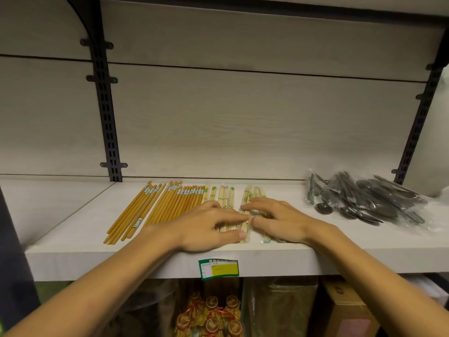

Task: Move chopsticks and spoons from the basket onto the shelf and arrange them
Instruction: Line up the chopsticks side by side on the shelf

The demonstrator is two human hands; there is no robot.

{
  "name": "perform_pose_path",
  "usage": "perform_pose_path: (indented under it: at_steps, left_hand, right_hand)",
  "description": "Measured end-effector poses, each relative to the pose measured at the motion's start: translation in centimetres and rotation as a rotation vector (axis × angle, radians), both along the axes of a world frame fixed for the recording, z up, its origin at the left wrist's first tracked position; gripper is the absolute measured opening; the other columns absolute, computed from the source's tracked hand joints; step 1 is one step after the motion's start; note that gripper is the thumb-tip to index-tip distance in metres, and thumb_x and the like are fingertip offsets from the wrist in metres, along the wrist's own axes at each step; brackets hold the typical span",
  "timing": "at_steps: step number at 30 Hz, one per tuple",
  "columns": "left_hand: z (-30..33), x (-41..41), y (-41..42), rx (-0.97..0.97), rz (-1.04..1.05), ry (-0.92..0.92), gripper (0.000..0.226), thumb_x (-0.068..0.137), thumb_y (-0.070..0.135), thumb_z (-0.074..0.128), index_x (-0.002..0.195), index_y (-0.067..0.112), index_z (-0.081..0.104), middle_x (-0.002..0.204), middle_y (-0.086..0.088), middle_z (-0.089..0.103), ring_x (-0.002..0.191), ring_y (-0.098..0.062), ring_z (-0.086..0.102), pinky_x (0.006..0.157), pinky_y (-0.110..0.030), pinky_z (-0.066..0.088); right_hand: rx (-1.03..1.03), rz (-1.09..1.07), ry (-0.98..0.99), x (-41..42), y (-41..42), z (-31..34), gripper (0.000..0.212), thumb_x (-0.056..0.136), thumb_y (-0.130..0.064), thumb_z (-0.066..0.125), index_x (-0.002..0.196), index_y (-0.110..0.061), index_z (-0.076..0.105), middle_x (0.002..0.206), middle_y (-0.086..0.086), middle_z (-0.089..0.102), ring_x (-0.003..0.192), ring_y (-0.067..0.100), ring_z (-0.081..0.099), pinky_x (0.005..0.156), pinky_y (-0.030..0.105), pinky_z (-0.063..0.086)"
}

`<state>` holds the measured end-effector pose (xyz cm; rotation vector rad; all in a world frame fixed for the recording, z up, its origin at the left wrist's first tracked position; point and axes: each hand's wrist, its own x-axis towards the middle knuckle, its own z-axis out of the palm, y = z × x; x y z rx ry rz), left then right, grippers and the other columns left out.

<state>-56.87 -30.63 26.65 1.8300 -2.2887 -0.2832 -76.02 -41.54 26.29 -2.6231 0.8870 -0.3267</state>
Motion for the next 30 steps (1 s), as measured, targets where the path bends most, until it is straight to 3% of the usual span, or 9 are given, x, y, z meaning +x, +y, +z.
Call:
perform_pose_path:
  at_steps: [4, 6, 9, 11, 14, 18, 24, 28, 30]
  left_hand:
    - [-0.5, 0.2, 0.2, -0.051, 0.042, 0.032, 0.055, 0.088, 0.068, 0.040, 0.140, 0.048, 0.038, 0.148, 0.019, 0.037, 0.135, -0.003, 0.024, 0.113, -0.040, 0.026]
    - [-0.5, 0.2, 0.3, -0.056, 0.032, 0.019, 0.055, 0.089, 0.068, 0.039, 0.139, 0.046, 0.040, 0.148, 0.021, 0.036, 0.136, -0.003, 0.023, 0.113, -0.040, 0.025]
    - [-0.4, 0.0, 0.4, -0.062, 0.037, 0.034, 0.054, 0.088, 0.068, 0.041, 0.135, 0.042, 0.047, 0.146, 0.020, 0.038, 0.135, -0.005, 0.025, 0.110, -0.039, 0.029]
    - [-0.3, -0.2, 0.5, -0.060, 0.045, 0.040, 0.054, 0.087, 0.068, 0.041, 0.133, 0.041, 0.049, 0.148, 0.017, 0.036, 0.136, -0.008, 0.025, 0.109, -0.037, 0.028]
    - [-0.5, -0.1, 0.3, -0.048, 0.069, 0.010, 0.058, 0.087, 0.071, 0.036, 0.139, 0.047, 0.039, 0.157, 0.016, 0.020, 0.143, -0.007, 0.015, 0.115, -0.041, 0.019]
    - [-0.2, 0.1, 0.4, -0.071, 0.089, 0.081, 0.061, 0.086, 0.072, 0.032, 0.142, 0.048, 0.034, 0.159, 0.013, 0.015, 0.145, -0.011, 0.015, 0.117, -0.046, 0.020]
    - [1.0, 4.5, 2.4, -0.136, 0.123, 0.230, 0.065, 0.081, 0.078, 0.034, 0.137, 0.047, 0.041, 0.147, 0.017, 0.040, 0.132, -0.007, 0.039, 0.108, -0.038, 0.037]
    - [0.2, 10.2, 3.7, -0.081, 0.279, -0.110, 0.086, 0.066, 0.090, 0.010, 0.141, 0.053, 0.029, 0.157, 0.014, 0.020, 0.146, -0.015, 0.016, 0.118, -0.047, 0.012]
    - [-0.5, 11.1, 4.2, 0.048, 0.338, -0.140, 0.090, 0.059, 0.092, 0.004, 0.142, 0.059, 0.015, 0.160, 0.014, 0.003, 0.148, -0.019, -0.003, 0.117, -0.054, -0.003]
  right_hand:
    - [0.041, -0.098, -0.114, -0.5, 0.1, 0.0, 0.043, 0.080, -0.054, 0.047, 0.115, -0.035, 0.061, 0.108, -0.001, 0.065, 0.093, 0.019, 0.061, 0.075, 0.027, 0.047]
    - [0.034, -0.088, -0.113, -0.4, 0.0, -0.2, 0.035, 0.086, -0.053, 0.055, 0.113, -0.032, 0.061, 0.101, 0.000, 0.065, 0.087, 0.020, 0.060, 0.073, 0.029, 0.047]
    - [-0.011, -0.063, -0.082, -0.2, -0.3, -0.6, 0.046, 0.090, -0.052, 0.056, 0.130, -0.030, 0.052, 0.119, -0.005, 0.059, 0.099, 0.014, 0.056, 0.080, 0.023, 0.044]
    - [-0.013, -0.060, -0.041, 0.1, -0.5, -0.7, 0.057, 0.092, -0.057, 0.049, 0.141, -0.030, 0.043, 0.137, -0.007, 0.050, 0.118, 0.013, 0.049, 0.097, 0.026, 0.040]
    - [-0.043, -0.053, 0.178, 1.0, -0.7, -1.0, 0.062, 0.098, -0.060, 0.026, 0.153, -0.031, 0.021, 0.161, -0.004, 0.016, 0.148, 0.016, 0.011, 0.120, 0.035, 0.009]
    - [-0.056, -0.082, 0.320, 2.3, -0.5, -0.6, 0.065, 0.097, -0.063, 0.010, 0.154, -0.034, 0.005, 0.163, -0.005, -0.003, 0.149, 0.016, -0.008, 0.120, 0.043, -0.006]
    - [-0.086, -0.059, 0.062, 2.7, 0.1, 0.2, 0.057, 0.096, -0.062, 0.023, 0.150, -0.046, 0.014, 0.162, -0.007, 0.004, 0.149, 0.018, -0.005, 0.120, 0.049, 0.001]
    - [-0.029, -0.060, 0.204, 4.8, 0.6, 0.4, 0.074, 0.077, -0.085, 0.014, 0.145, -0.058, 0.004, 0.162, -0.009, -0.003, 0.148, 0.027, -0.012, 0.116, 0.062, -0.001]
    - [-0.045, -0.085, 0.307, 6.0, 0.7, -0.2, 0.073, 0.076, -0.087, 0.008, 0.144, -0.060, 0.001, 0.162, -0.010, -0.005, 0.149, 0.028, -0.011, 0.114, 0.065, -0.003]
